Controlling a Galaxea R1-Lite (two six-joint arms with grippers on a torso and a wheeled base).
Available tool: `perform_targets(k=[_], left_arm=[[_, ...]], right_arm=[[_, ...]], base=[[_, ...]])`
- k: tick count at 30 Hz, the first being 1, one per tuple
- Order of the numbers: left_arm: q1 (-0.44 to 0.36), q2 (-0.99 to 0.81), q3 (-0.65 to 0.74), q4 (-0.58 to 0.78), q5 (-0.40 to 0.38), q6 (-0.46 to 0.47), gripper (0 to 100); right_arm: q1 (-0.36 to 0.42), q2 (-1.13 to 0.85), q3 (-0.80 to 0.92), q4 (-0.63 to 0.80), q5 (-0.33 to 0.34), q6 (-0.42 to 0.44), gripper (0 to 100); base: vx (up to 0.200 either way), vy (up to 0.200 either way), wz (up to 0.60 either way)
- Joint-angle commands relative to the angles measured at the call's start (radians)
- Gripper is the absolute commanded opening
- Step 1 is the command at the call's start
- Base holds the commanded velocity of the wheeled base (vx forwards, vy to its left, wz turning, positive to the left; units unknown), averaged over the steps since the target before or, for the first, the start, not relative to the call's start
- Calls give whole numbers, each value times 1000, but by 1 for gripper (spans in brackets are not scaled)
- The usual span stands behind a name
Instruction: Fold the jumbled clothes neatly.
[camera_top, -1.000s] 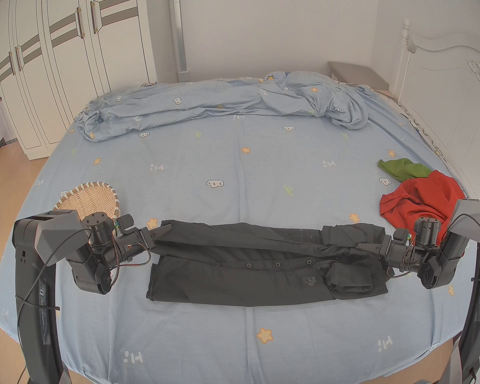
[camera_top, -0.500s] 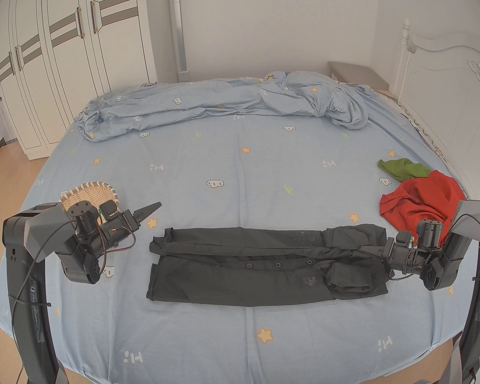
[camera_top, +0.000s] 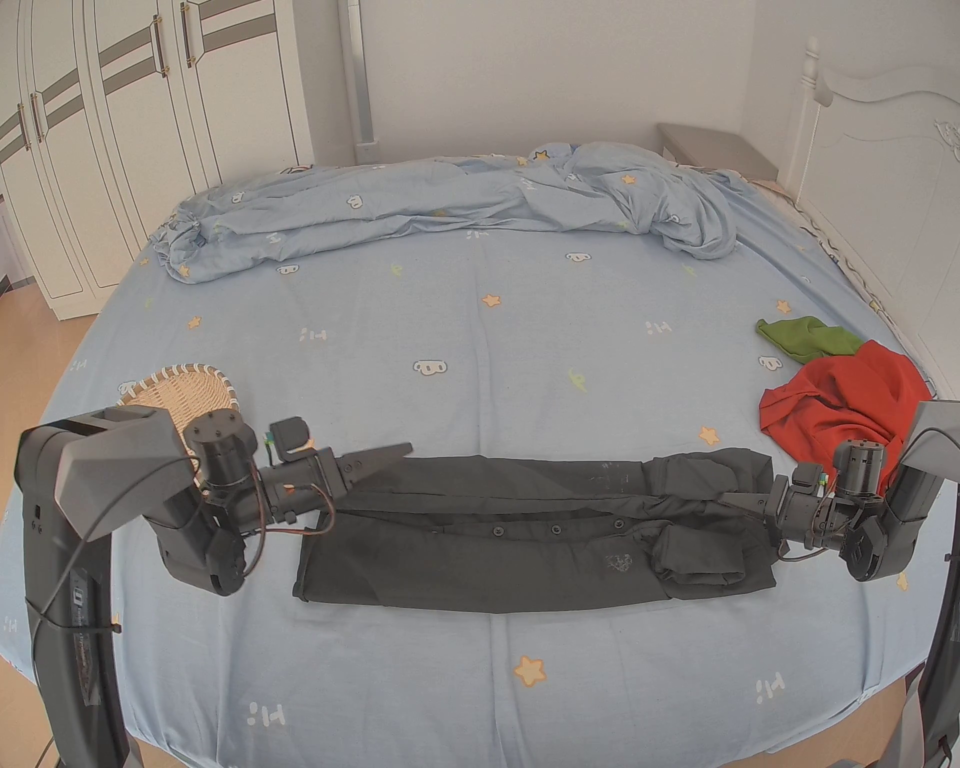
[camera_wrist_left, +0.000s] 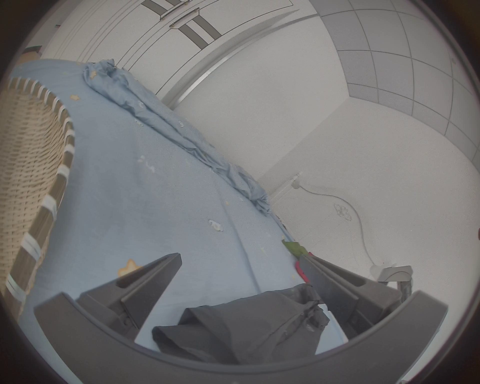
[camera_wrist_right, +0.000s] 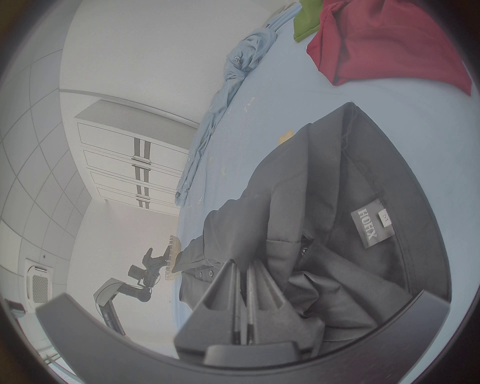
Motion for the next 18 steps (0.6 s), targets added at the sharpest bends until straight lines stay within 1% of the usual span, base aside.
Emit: perform_targets(k=[1,10,18], left_arm=[[-43,77,4,2,-1,3,100],[-9,100,33,5,-1,2,100],[-2,77,44,11,0,3,100]], right_arm=[[0,5,0,1,0,0,0],[0,6,2,1,0,0,0],[4,3,12,1,0,0,0]], base=[[0,0,0],[0,0,0],[0,0,0]])
